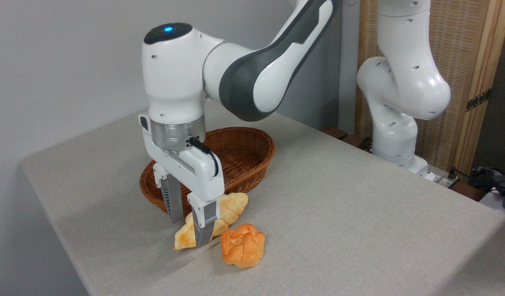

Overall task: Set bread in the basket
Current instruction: 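Close the gripper around the middle of the braided roll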

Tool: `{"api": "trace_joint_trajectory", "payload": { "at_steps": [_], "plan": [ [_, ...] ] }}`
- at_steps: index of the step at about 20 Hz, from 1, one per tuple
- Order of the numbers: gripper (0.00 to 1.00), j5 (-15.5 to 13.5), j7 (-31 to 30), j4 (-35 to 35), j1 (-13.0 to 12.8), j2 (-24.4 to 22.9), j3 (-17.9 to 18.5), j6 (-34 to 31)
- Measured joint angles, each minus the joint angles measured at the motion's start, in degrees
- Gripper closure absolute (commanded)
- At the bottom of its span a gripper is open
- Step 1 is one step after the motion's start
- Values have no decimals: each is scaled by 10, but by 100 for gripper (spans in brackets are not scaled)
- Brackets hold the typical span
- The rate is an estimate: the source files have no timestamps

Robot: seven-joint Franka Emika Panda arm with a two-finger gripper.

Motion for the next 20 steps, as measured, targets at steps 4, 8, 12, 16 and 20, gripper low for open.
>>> {"api": "trace_joint_trajectory", "payload": {
  "at_steps": [4,8,12,16,20],
  "plan": [
    [1,0,0,0,-1,8,-2,1],
    [62,0,0,0,-1,9,-2,1],
    [80,0,2,0,-1,9,-2,1],
    [80,0,8,0,0,9,-2,1],
    [86,0,8,0,0,9,-1,1]
  ]
}}
